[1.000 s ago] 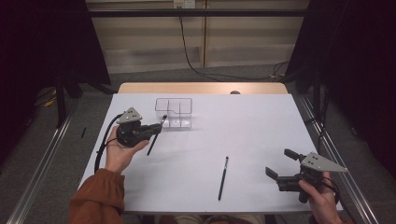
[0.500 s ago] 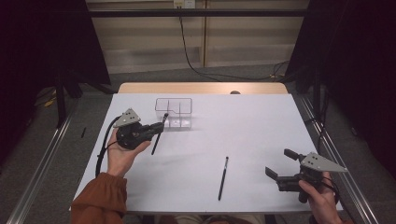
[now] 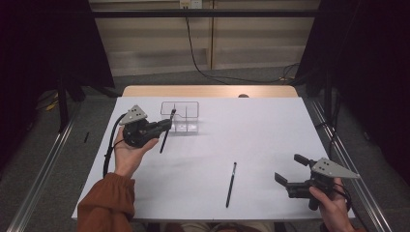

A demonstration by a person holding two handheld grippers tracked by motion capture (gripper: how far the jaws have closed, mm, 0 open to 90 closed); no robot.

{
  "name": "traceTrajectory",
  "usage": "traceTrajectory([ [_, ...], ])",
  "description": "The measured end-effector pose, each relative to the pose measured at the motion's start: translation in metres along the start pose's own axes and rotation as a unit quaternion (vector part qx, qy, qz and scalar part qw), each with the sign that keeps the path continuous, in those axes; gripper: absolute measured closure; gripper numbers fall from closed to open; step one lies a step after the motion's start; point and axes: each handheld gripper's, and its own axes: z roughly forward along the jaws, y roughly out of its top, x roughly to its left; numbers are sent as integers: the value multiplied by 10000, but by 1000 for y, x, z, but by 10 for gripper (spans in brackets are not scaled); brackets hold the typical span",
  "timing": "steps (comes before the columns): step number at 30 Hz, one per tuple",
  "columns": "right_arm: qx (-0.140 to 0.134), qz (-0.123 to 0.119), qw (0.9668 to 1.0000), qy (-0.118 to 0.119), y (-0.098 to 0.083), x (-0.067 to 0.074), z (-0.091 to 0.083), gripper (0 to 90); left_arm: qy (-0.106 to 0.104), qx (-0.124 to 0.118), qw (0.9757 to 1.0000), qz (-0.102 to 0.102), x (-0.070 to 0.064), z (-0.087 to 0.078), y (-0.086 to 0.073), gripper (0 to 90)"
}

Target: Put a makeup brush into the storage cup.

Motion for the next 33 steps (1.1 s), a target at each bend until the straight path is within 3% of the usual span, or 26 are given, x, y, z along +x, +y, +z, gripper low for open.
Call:
traceTrajectory([
  [9,-15,17,10000,8,0,0,0,0,2,-99,9999,36,0,3,12,840],
  [33,-22,18,10000,42,0,1,0,0,255,-436,9986,136,13,16,53,840],
])
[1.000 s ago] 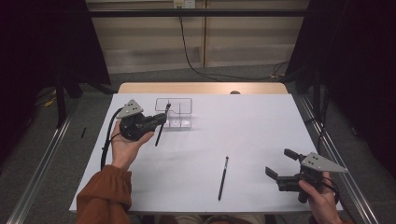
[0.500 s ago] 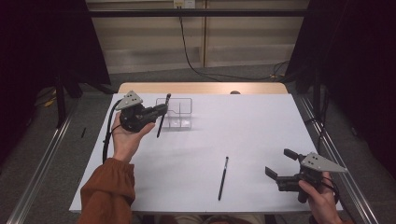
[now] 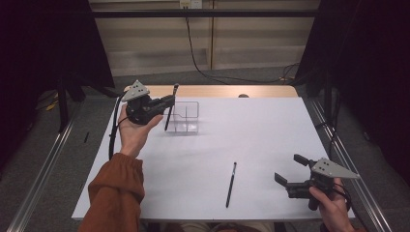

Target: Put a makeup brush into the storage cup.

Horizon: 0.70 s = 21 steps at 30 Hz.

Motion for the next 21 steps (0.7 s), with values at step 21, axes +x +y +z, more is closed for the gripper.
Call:
traceTrajectory([
  [21,10,-15,10000,13,0,0,0,0,251,-276,9993,-51,22,23,20,840],
])
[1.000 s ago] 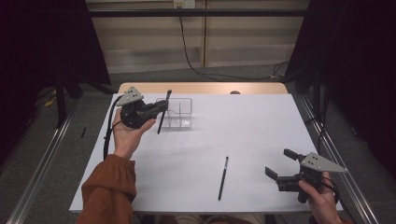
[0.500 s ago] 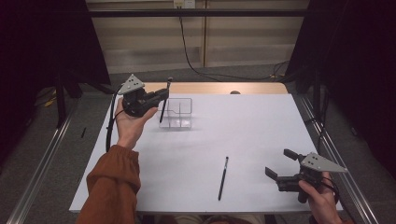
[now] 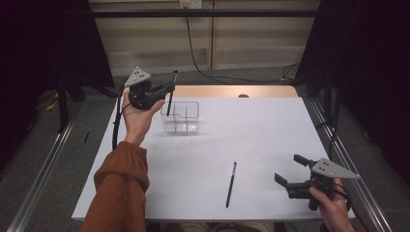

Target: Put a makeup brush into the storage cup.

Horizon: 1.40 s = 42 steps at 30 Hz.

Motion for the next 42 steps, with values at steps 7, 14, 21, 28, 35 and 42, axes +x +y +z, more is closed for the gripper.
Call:
traceTrajectory([
  [7,18,17,10000,15,0,0,-1,0,46,-90,9999,60,8,9,8,840],
  [14,13,14,10000,17,-1,0,-1,0,127,-102,9998,81,15,18,7,840],
  [21,16,16,10000,11,-1,0,-2,0,80,-67,9998,188,17,26,1,840],
  [28,17,19,10000,15,-1,0,-2,0,123,-5,9998,168,21,30,-4,840],
  [35,14,16,10000,13,-1,0,-2,0,134,15,9998,119,22,34,-8,840],
  [42,14,23,10000,10,-1,0,-3,0,118,82,9999,39,24,38,-14,840],
])
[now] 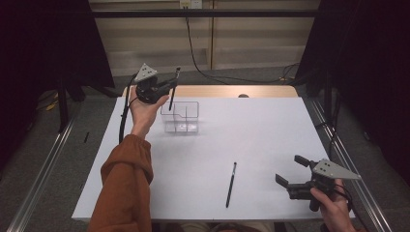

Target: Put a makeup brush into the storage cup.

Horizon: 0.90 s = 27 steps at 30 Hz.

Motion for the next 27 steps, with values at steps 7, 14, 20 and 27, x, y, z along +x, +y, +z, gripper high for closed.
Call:
traceTrajectory([
  [7,-1,-18,10000,-2,0,0,0,0,45,95,9998,-141,6,1,-13,840],
  [14,-1,-1,10000,-12,0,0,0,0,49,170,9997,-148,6,1,-22,840],
  [20,0,-18,10000,-12,0,0,0,0,81,209,9996,-189,7,2,-30,840],
  [27,6,-15,10000,-9,0,0,0,0,66,271,9996,-57,4,3,-33,840],
])
